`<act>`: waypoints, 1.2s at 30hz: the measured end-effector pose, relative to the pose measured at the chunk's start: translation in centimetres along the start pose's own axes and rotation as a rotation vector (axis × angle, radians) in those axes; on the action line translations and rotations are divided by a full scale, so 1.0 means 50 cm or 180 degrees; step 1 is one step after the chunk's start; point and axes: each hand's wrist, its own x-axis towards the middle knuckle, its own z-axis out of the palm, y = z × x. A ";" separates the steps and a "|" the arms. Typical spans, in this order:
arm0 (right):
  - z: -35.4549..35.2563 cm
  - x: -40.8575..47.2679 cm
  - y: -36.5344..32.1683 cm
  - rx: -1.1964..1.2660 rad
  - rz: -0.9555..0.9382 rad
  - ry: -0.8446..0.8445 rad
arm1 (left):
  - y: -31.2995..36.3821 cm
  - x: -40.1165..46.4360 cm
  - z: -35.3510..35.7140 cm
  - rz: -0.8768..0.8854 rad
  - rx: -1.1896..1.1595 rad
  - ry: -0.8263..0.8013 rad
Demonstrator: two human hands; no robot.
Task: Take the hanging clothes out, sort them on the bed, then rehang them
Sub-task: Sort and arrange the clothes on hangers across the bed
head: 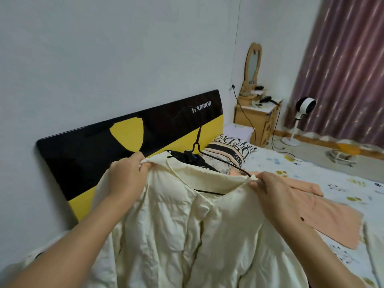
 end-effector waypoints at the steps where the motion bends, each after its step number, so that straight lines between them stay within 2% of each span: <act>1: 0.019 0.020 -0.015 -0.0045 0.0007 0.0044 | -0.017 0.028 0.008 0.0007 -0.0057 -0.0025; 7: 0.109 0.133 -0.056 -0.0260 0.0190 0.0316 | -0.054 0.164 0.053 0.0127 -0.0251 -0.0079; 11: 0.148 0.221 -0.054 -0.0349 0.0205 0.0307 | -0.058 0.239 0.103 0.0049 -0.0364 -0.0076; 18: 0.223 0.386 -0.002 -0.0239 0.0224 0.0242 | -0.056 0.364 0.229 -0.0015 -0.0485 -0.0060; 25: 0.300 0.554 0.059 -0.0185 0.0234 0.0404 | -0.032 0.494 0.351 -0.0060 -0.0605 0.0007; 36: 0.548 0.677 0.189 -0.0595 0.0828 0.0032 | -0.093 0.632 0.663 -0.0118 -0.0561 -0.0451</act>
